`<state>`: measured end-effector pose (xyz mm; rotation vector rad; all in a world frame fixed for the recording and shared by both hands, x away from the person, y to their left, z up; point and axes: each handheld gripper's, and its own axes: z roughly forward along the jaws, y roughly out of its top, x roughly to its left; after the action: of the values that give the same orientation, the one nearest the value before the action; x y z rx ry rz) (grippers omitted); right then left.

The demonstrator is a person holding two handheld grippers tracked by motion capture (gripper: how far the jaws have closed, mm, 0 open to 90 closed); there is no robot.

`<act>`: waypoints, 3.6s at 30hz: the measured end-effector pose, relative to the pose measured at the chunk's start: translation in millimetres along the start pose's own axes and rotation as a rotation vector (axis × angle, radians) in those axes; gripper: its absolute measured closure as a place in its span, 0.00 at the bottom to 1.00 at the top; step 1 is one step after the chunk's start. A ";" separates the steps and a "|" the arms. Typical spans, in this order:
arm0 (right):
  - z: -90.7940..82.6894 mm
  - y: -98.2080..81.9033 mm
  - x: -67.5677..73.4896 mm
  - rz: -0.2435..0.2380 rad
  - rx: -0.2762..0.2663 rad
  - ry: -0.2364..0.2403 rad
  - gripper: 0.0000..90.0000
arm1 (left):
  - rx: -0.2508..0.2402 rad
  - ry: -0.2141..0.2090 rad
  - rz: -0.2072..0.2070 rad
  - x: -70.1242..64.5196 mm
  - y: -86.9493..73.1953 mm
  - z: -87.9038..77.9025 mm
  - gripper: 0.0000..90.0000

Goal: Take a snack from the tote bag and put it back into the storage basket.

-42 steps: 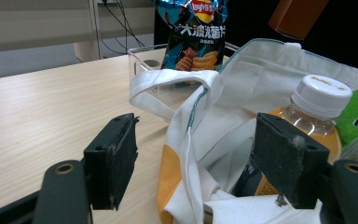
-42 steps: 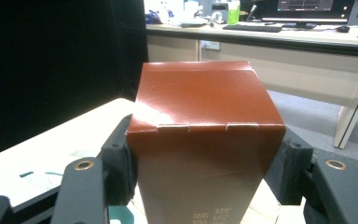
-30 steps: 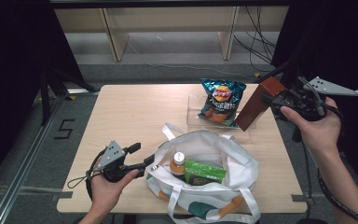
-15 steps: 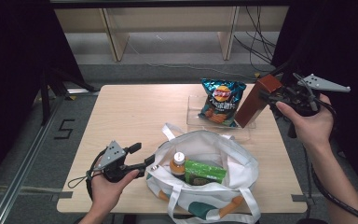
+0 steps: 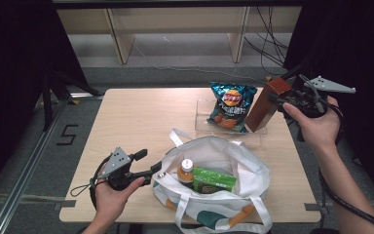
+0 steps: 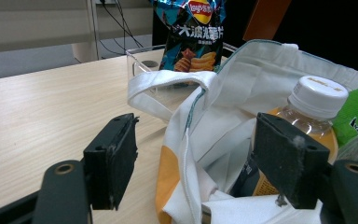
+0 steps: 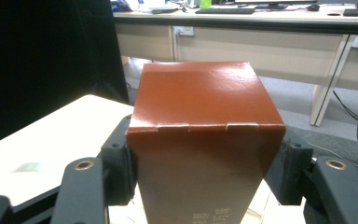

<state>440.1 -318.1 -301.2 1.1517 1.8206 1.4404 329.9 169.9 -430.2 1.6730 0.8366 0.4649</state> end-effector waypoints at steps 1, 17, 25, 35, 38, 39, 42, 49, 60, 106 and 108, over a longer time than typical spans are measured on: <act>0.9 -0.8 -1.4 -0.013 0.005 0.001 0.44 | -0.001 0.001 -0.014 -0.4 -0.3 0.0 0.33; 12.2 -2.7 -0.2 0.030 0.022 -0.040 0.43 | -0.003 0.003 0.000 -0.2 0.4 -0.5 0.33; 15.8 -4.4 -1.7 -0.001 0.048 -0.059 0.43 | -0.005 0.003 -0.001 0.2 0.5 -1.0 0.33; 24.5 -5.2 1.6 0.022 0.036 -0.085 0.43 | -0.005 0.003 -0.001 0.5 0.6 -1.3 0.33; 25.7 -5.6 1.4 0.010 0.038 -0.091 0.43 | -0.005 0.003 0.000 0.4 0.5 -1.3 0.33; 25.9 -5.4 2.2 0.023 0.044 -0.093 0.43 | -0.005 0.003 0.000 0.4 0.6 -1.2 0.33; 27.3 -6.4 1.6 0.012 0.034 -0.109 0.43 | -0.006 0.003 -0.001 0.3 0.6 -1.1 0.33; 30.5 -8.7 0.1 0.011 0.046 -0.121 0.43 | -0.003 0.002 0.000 0.9 0.4 -1.4 0.33; 35.8 -9.2 0.1 -0.002 0.067 -0.145 0.43 | -0.011 -0.004 0.003 1.6 0.3 -0.9 0.33; 53.6 -28.5 4.1 0.025 0.118 -0.247 0.43 | -0.006 0.003 -0.002 1.4 0.4 -2.2 0.33; 54.0 -29.3 4.1 0.024 0.122 -0.245 0.43 | -0.007 0.002 -0.002 1.4 0.6 -2.2 0.33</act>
<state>474.2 -289.8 -344.0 1.3503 1.7454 1.1563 329.5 172.3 -429.2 1.6657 0.8368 0.4673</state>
